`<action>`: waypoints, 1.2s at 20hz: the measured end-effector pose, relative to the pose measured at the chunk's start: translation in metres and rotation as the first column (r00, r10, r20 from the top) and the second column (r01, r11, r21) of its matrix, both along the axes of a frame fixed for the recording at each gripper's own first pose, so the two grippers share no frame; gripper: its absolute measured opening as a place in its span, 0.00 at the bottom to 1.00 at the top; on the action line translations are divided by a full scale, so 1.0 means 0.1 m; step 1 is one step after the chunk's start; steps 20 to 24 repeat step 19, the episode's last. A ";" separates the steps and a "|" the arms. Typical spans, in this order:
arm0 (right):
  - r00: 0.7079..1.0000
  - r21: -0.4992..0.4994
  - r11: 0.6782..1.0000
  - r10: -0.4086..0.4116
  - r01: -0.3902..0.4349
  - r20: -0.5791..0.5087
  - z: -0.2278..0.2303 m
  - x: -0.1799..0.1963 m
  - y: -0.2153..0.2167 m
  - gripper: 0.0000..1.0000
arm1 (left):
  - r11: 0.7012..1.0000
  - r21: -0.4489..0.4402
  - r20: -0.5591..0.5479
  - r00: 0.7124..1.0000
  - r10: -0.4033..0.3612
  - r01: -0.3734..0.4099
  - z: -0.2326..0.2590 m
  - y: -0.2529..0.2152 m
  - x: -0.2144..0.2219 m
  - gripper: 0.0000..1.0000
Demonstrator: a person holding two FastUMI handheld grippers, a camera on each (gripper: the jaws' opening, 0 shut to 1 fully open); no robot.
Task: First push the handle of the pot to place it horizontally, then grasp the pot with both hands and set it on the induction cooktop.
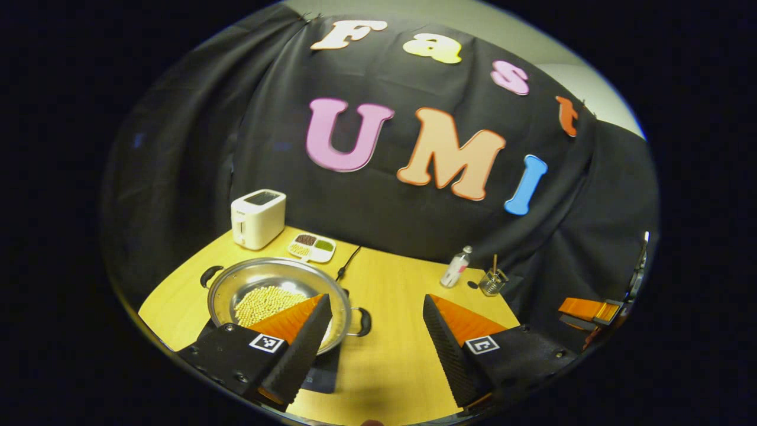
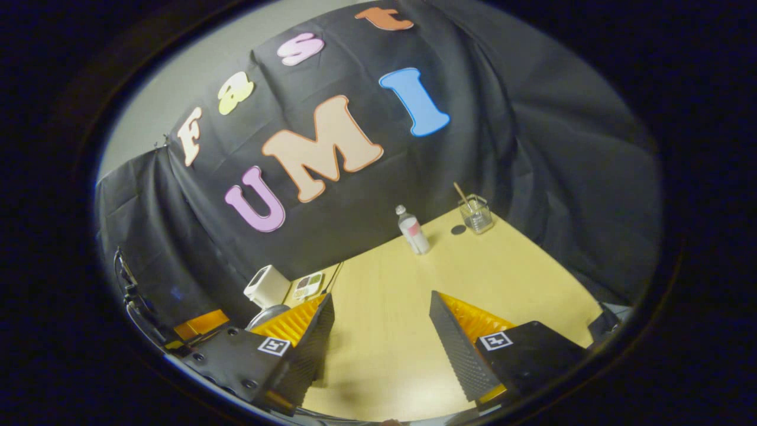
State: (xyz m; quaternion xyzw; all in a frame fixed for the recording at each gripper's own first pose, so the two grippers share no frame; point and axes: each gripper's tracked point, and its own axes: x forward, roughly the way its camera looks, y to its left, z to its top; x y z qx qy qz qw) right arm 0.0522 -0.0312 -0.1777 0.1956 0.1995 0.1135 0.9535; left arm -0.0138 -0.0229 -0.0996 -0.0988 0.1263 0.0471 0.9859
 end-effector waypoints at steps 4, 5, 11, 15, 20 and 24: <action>0.991 0.042 0.998 0.033 -0.038 0.132 0.68 -0.13 -0.18 0.91 | 0.993 0.110 0.129 0.991 0.024 -0.038 0.54 -0.49 -0.21 0.95; 0.987 0.090 0.995 0.039 -0.054 0.157 0.82 -0.17 -0.18 0.99 | 0.989 0.138 0.156 0.987 0.035 -0.057 0.62 -0.52 -0.23 0.95; 0.977 0.166 0.986 -0.014 -0.022 0.212 0.95 -0.28 -0.55 0.90 | 0.967 0.241 0.244 0.970 0.016 -0.076 0.91 -0.85 -0.34 0.95; 0.965 0.025 0.999 -0.039 0.034 0.258 0.77 -0.36 -0.72 0.99 | 0.961 0.272 0.232 0.972 -0.021 -0.044 0.79 -1.09 -0.36 0.95; 0.950 -0.111 0.989 -0.057 0.095 0.307 0.64 -0.45 -0.85 0.91 | 0.942 0.328 0.244 0.970 -0.017 -0.066 0.72 -1.19 -0.44 0.95; 0.950 -0.111 0.989 -0.057 0.095 0.307 0.64 -0.45 -0.85 0.91 | 0.942 0.328 0.244 0.970 -0.017 -0.066 0.72 -1.19 -0.44 0.95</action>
